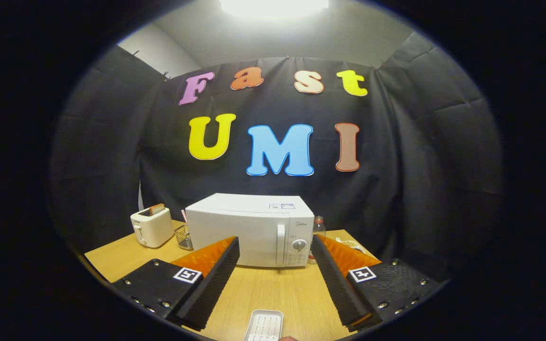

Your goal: Open the microwave, put the food inside, and close the microwave door.

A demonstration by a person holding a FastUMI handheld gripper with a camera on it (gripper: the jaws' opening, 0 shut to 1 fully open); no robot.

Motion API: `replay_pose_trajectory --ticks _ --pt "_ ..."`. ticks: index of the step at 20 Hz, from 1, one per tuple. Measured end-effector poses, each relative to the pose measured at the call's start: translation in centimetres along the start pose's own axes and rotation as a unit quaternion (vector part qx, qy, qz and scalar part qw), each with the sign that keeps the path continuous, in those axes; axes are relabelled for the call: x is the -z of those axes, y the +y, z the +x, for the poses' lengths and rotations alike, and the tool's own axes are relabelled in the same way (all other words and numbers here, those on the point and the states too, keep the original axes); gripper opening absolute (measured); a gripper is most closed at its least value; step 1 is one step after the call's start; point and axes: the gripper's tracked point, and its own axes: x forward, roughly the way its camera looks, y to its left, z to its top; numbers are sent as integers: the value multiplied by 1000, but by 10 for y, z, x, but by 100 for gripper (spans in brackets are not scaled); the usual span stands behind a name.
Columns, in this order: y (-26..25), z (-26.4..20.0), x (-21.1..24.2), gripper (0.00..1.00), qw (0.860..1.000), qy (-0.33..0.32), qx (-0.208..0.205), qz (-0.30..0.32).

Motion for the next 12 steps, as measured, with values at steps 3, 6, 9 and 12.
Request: replay_pose_trajectory --ticks 3,6,9,12 --pt "-3 -2 -3 97 1000 -5 0 -5" --pt "-1 -1 -6 97 1000 -8 -3 -4" --pt "-3 -1 -3 97 1000 -5 -1 -3" --pt "-5 -1 -6 97 1000 -8 0 -4"
